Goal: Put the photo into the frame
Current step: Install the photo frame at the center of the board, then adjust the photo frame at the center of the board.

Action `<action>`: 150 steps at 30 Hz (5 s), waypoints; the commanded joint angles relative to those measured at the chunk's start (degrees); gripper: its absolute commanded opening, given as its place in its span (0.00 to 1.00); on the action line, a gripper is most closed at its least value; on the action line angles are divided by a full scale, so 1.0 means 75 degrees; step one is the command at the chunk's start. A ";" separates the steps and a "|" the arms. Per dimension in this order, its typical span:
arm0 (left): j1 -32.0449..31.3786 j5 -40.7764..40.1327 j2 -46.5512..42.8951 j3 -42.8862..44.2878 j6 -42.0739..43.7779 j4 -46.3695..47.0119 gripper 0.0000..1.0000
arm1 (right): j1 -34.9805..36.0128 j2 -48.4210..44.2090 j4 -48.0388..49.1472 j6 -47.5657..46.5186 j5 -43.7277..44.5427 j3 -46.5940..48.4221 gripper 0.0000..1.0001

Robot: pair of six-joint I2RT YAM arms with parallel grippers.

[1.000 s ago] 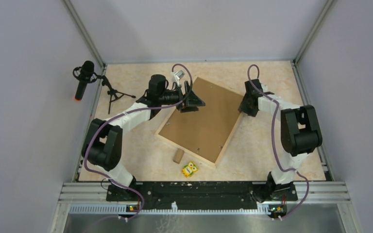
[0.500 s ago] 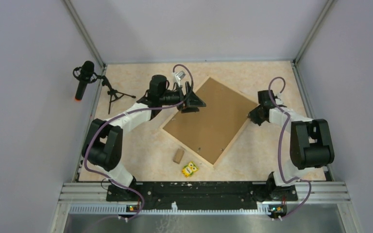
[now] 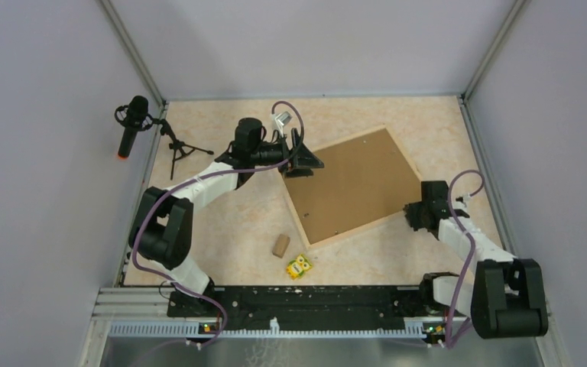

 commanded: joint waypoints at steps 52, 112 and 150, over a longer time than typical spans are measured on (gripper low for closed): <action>0.0093 -0.0178 -0.0139 0.0241 0.0603 -0.0415 0.95 | -0.0549 0.3168 -0.0775 -0.6117 -0.0954 0.2928 0.15; 0.0091 -0.0112 -0.0080 0.0112 0.0452 -0.0147 0.95 | 0.0278 0.6803 -0.2432 -0.7076 0.0134 0.7148 0.30; 0.0042 -0.0286 0.0025 0.0171 0.0698 -0.0381 0.96 | 0.0207 0.4917 -0.1272 -0.8251 -0.0012 0.5070 0.34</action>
